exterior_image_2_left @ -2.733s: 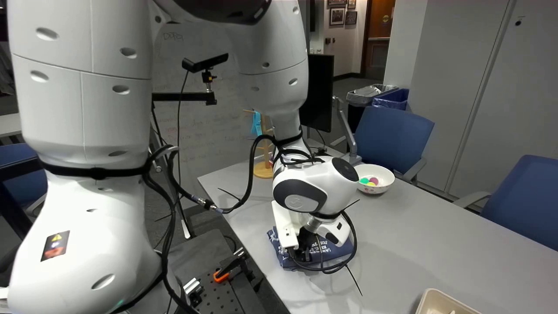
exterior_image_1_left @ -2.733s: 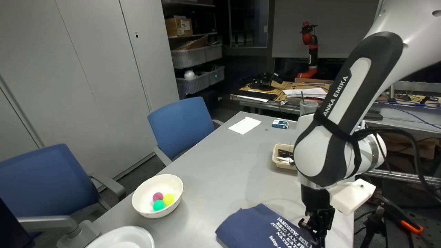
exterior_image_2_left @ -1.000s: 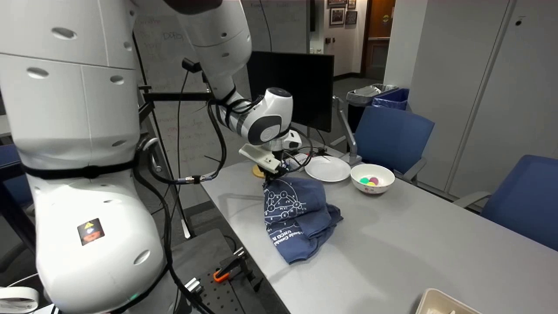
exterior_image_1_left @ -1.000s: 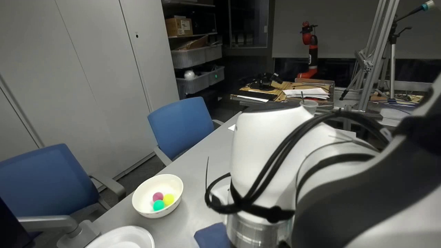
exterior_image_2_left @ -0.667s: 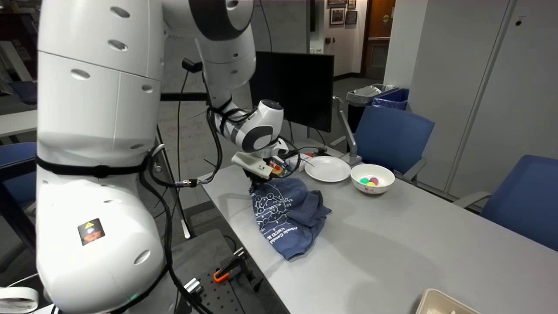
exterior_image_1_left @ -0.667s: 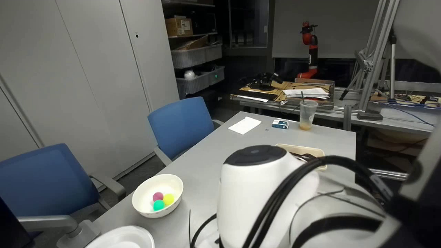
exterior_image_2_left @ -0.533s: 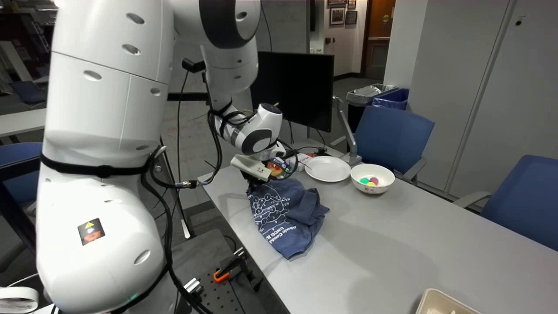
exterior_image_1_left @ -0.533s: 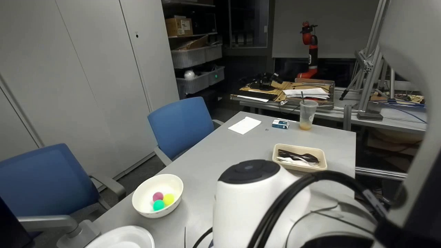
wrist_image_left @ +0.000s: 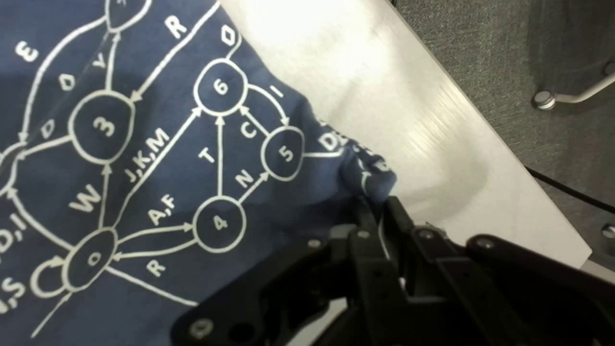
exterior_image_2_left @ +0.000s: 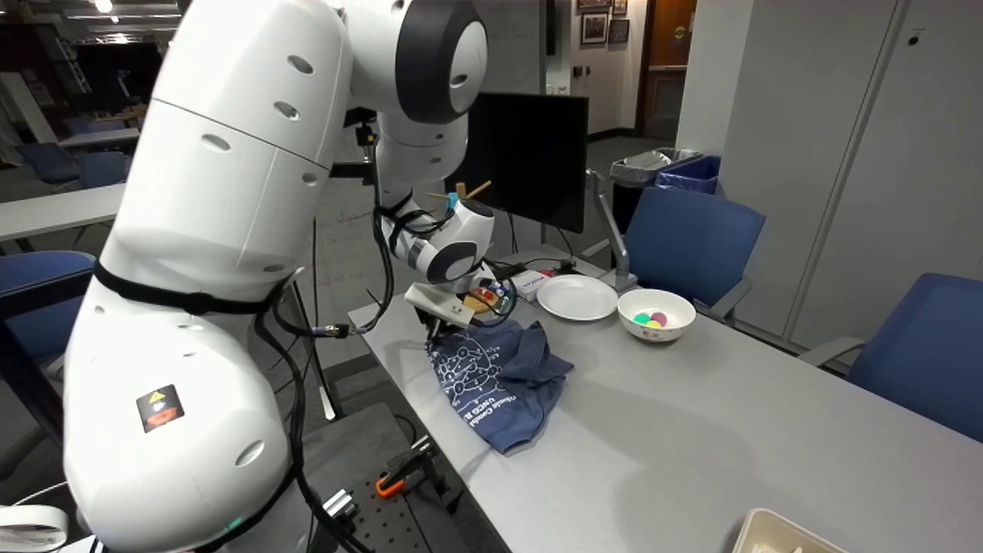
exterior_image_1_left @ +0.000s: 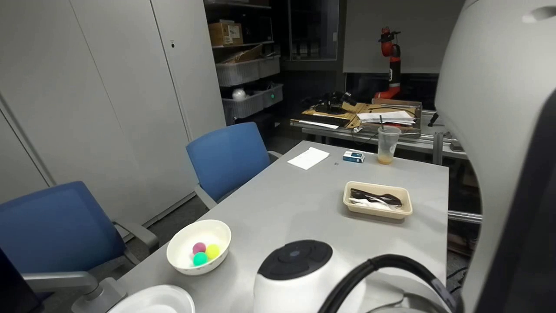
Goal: Unfold the T-shirt slightly and move it to the right
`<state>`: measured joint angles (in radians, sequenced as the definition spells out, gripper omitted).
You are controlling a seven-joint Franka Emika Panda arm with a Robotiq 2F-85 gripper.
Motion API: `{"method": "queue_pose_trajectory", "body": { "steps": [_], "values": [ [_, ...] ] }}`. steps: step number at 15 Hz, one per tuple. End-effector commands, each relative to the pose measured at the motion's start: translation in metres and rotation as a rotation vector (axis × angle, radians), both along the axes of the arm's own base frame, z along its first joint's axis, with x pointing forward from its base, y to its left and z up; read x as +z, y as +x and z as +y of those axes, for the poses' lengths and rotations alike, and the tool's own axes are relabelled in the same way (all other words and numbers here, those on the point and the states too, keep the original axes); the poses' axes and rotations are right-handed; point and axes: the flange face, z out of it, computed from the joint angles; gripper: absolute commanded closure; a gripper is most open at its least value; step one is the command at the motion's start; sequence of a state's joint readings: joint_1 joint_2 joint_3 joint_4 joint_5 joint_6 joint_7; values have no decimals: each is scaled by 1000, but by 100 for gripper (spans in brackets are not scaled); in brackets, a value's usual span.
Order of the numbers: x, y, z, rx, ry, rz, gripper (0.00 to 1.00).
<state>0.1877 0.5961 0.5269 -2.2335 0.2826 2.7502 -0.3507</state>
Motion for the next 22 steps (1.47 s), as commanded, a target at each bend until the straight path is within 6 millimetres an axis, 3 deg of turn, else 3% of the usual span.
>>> {"method": "queue_pose_trajectory", "body": {
  "steps": [1, 5, 8, 16, 22],
  "values": [
    [-3, 5, 8, 29, 30, 39, 53],
    [5, 4, 1, 25, 3, 133, 24],
    [9, 4, -19, 28, -55, 220, 1],
    [0, 23, -101, -50, -195, 158, 0],
    [31, 51, -158, -145, -246, 80, 0]
  ]
}}
